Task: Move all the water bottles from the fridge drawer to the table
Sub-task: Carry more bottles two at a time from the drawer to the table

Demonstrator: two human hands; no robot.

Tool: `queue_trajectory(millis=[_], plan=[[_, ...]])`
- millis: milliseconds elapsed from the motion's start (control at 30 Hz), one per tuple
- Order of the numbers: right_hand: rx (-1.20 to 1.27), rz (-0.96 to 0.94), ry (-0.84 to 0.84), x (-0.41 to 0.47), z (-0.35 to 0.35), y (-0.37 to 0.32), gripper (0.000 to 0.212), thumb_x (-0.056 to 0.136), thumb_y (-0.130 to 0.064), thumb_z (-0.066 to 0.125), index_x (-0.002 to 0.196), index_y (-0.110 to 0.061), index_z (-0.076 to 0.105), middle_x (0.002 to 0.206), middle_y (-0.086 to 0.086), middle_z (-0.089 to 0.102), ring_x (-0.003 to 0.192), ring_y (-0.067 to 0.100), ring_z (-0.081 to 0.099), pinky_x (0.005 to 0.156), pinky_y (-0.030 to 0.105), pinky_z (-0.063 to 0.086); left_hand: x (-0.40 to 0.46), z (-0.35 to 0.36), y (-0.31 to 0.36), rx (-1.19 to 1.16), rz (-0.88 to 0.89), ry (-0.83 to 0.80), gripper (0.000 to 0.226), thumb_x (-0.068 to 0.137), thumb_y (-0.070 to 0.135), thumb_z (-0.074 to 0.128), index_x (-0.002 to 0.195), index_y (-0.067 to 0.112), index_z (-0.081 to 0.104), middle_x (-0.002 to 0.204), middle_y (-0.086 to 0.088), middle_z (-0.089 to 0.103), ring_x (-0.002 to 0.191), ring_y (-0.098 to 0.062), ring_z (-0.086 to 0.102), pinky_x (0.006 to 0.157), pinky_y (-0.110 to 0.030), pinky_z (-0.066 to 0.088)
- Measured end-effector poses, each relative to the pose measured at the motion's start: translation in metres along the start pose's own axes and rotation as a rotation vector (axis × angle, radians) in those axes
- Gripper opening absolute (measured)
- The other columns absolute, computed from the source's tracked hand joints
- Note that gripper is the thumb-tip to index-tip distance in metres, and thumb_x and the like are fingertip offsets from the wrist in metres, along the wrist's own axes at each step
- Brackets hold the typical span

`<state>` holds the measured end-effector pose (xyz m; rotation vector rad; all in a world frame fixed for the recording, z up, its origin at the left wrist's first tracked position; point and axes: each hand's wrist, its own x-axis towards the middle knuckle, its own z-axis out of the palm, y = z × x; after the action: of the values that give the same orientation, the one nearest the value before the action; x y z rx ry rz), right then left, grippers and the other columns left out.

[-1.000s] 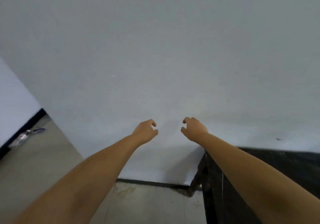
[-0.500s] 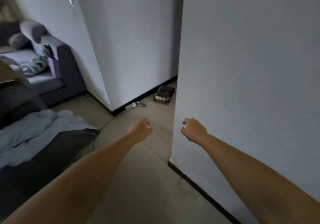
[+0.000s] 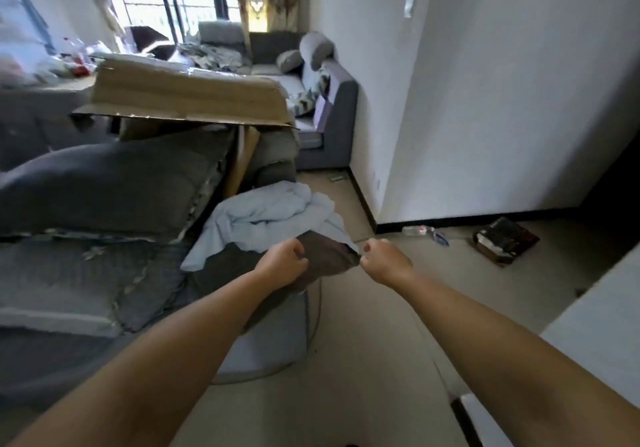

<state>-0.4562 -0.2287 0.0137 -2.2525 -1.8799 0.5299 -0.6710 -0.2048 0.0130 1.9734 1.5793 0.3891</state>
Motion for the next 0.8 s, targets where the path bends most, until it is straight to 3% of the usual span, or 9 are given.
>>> queue_trajectory(millis=[167, 333, 433, 567, 800], plan=[[-0.044, -0.271, -0.051, 0.066, 0.023, -0.086, 0.025, 0.095, -0.030, 0.049, 0.112, -0.014, 0.055, 0.112, 0.009, 0.058, 0.090, 0.020, 0.057, 0.079, 0.035, 0.050, 0.008, -0.052, -0.070, -0.039, -0.263, 0.178, 0.024, 0.091, 0.025, 0.057, 0.110, 0.011, 0.059, 0.108, -0.011, 0.065, 0.096, -0.024, 0.061, 0.079, -0.031, 0.048], [-0.099, -0.484, -0.146, 0.118, 0.038, -0.170, 0.033, 0.094, -0.025, 0.050, 0.124, -0.010, 0.054, 0.124, 0.013, 0.057, 0.112, 0.031, 0.056, 0.093, 0.039, 0.048, 0.007, -0.091, -0.121, -0.092, -0.485, 0.347, 0.026, 0.087, 0.026, 0.058, 0.109, 0.013, 0.060, 0.109, -0.010, 0.065, 0.093, -0.024, 0.061, 0.074, -0.028, 0.045], [-0.146, -0.572, -0.171, 0.136, 0.048, -0.213, 0.033, 0.093, -0.024, 0.049, 0.123, -0.011, 0.055, 0.122, 0.015, 0.059, 0.112, 0.033, 0.057, 0.093, 0.042, 0.048, -0.003, -0.106, -0.142, -0.062, -0.545, 0.398, 0.024, 0.086, 0.025, 0.059, 0.107, 0.013, 0.060, 0.108, -0.010, 0.067, 0.093, -0.025, 0.062, 0.080, -0.033, 0.049], [-0.165, -0.763, -0.247, 0.131, 0.081, -0.282, 0.033, 0.093, -0.023, 0.047, 0.123, -0.012, 0.054, 0.121, 0.014, 0.057, 0.110, 0.033, 0.056, 0.090, 0.039, 0.047, -0.044, -0.120, -0.177, -0.082, -0.707, 0.480, 0.028, 0.090, 0.026, 0.057, 0.110, 0.008, 0.059, 0.111, -0.012, 0.065, 0.102, -0.029, 0.061, 0.085, -0.035, 0.047], [-0.252, -1.092, -0.389, 0.074, 0.146, -0.398, 0.028, 0.098, -0.028, 0.044, 0.118, -0.011, 0.053, 0.125, 0.012, 0.051, 0.109, 0.031, 0.055, 0.087, 0.036, 0.045, -0.145, -0.143, -0.242, -0.140, -0.954, 0.658, 0.029, 0.089, 0.026, 0.057, 0.113, 0.010, 0.058, 0.112, -0.008, 0.064, 0.098, -0.025, 0.061, 0.083, -0.033, 0.048]])
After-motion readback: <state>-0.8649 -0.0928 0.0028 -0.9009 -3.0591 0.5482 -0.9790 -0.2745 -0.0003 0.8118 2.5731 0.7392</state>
